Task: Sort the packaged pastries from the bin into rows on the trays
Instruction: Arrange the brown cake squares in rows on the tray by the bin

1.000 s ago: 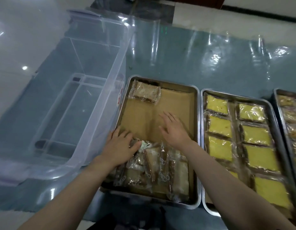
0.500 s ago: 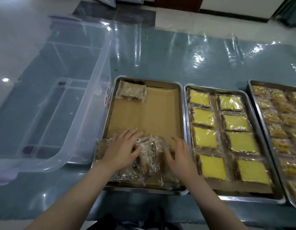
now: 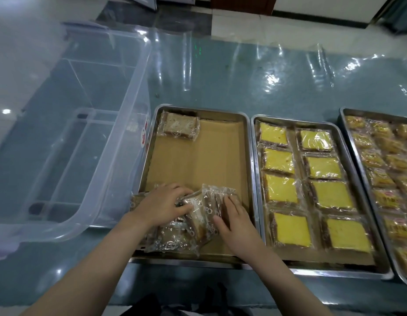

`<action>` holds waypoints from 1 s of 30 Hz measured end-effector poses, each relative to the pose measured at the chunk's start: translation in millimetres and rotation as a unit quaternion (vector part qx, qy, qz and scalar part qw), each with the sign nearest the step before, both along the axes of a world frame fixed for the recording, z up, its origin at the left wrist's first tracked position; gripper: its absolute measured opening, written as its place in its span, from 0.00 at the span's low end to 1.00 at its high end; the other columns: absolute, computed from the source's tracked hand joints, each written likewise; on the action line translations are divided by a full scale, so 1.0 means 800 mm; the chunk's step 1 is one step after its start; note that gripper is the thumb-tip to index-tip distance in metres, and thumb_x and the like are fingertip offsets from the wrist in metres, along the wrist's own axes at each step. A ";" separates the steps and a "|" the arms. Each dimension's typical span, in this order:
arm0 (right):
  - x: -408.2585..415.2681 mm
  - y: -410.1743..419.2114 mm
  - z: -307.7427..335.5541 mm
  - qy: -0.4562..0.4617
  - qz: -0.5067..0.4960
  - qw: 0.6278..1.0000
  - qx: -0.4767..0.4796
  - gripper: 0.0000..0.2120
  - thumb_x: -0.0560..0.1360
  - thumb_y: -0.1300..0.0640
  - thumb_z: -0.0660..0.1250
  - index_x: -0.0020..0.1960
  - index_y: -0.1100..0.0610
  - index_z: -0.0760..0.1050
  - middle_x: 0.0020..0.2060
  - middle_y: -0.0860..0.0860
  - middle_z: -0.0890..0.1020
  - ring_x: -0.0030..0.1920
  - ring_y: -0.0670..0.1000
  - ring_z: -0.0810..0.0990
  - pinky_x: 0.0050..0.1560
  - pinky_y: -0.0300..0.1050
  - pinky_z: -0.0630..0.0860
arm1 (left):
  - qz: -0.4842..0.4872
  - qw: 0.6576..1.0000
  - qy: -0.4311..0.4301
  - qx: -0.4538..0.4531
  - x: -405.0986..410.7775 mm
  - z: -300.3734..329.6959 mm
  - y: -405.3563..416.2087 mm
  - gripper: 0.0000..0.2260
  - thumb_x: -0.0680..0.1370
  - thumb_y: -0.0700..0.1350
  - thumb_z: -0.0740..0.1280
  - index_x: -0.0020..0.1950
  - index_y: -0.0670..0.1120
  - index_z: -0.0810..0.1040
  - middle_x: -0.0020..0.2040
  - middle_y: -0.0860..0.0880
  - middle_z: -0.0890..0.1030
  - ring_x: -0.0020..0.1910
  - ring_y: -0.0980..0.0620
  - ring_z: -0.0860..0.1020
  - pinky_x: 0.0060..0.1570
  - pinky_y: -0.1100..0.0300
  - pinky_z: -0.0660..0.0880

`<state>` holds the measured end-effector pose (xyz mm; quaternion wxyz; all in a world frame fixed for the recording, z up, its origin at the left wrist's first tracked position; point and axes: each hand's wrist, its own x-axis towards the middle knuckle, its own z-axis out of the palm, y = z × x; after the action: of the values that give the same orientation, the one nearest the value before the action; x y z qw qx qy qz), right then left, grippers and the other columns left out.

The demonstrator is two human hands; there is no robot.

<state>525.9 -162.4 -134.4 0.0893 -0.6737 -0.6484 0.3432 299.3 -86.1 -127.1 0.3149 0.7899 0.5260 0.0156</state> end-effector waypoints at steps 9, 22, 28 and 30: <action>0.006 0.098 -0.009 -0.096 0.077 0.992 0.023 0.27 0.82 0.45 0.53 0.79 0.50 0.55 0.78 0.51 0.57 0.76 0.59 0.54 0.75 0.56 0.56 | 0.061 0.997 0.017 -0.034 -0.014 -0.019 0.027 0.42 0.70 0.77 0.35 0.72 0.59 0.67 0.73 0.55 0.68 0.74 0.51 0.61 0.72 0.43 0.59; 0.002 0.200 -0.026 -0.153 0.160 0.973 0.065 0.24 0.81 0.48 0.58 0.76 0.50 0.60 0.78 0.53 0.57 0.78 0.56 0.49 0.77 0.57 0.47 | 0.065 0.986 0.132 -0.072 -0.012 -0.022 0.051 0.44 0.69 0.73 0.35 0.77 0.54 0.61 0.80 0.48 0.51 0.78 0.40 0.48 0.74 0.42 0.56; 0.012 0.252 -0.040 -0.166 0.162 0.967 0.103 0.27 0.80 0.41 0.58 0.75 0.51 0.62 0.77 0.51 0.60 0.77 0.54 0.52 0.78 0.56 0.47 | 0.083 0.986 0.132 -0.055 -0.012 -0.033 0.049 0.49 0.66 0.76 0.28 0.77 0.56 0.61 0.80 0.48 0.49 0.78 0.42 0.47 0.74 0.41 0.57; 0.015 0.272 -0.041 -0.159 0.155 0.968 0.115 0.26 0.80 0.42 0.58 0.73 0.53 0.65 0.75 0.51 0.64 0.76 0.54 0.56 0.77 0.56 0.50 | 0.088 0.986 0.134 -0.048 -0.011 -0.035 0.049 0.49 0.66 0.76 0.27 0.76 0.56 0.62 0.80 0.49 0.49 0.78 0.42 0.47 0.74 0.42 0.57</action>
<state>538.2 55.3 -167.0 0.0074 -0.5959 -0.7861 0.1639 290.3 -47.1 -155.4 0.2764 0.7196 0.6310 -0.0875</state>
